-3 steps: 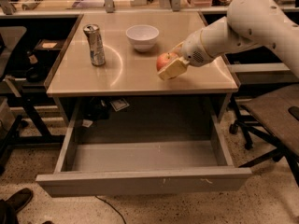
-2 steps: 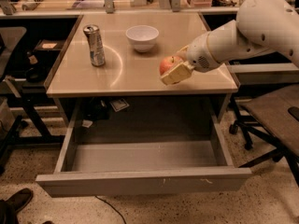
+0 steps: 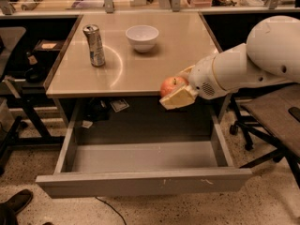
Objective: Place apple into top drawer
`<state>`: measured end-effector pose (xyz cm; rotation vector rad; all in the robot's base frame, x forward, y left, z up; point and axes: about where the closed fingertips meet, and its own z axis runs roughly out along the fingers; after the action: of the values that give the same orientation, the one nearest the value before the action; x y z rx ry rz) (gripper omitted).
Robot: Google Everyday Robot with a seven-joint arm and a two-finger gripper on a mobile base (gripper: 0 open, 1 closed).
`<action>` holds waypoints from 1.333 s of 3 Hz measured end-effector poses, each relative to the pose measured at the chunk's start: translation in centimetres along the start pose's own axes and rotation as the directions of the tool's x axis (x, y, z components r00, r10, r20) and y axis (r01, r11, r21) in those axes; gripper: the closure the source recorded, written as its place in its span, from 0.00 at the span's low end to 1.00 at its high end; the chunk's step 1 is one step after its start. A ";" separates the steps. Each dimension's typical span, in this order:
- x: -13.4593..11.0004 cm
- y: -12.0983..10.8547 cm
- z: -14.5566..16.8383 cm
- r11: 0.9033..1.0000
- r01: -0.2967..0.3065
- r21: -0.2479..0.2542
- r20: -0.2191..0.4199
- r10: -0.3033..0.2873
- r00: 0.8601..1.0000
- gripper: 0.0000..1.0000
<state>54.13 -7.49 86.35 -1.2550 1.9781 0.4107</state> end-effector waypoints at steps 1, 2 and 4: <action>0.0 0.0 0.0 1.000 0.000 0.000 0.000 0.000 1.000 1.00; 0.4 0.6 0.2 1.000 -0.019 -0.005 -0.007 0.019 1.000 1.00; 5.4 6.0 4.2 0.983 -0.182 -0.040 -0.008 0.182 0.983 1.00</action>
Offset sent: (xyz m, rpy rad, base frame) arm -0.0096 -0.0003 -0.0133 0.0095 0.0450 -0.0299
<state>49.30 -5.53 78.93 -1.1039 2.1060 0.5402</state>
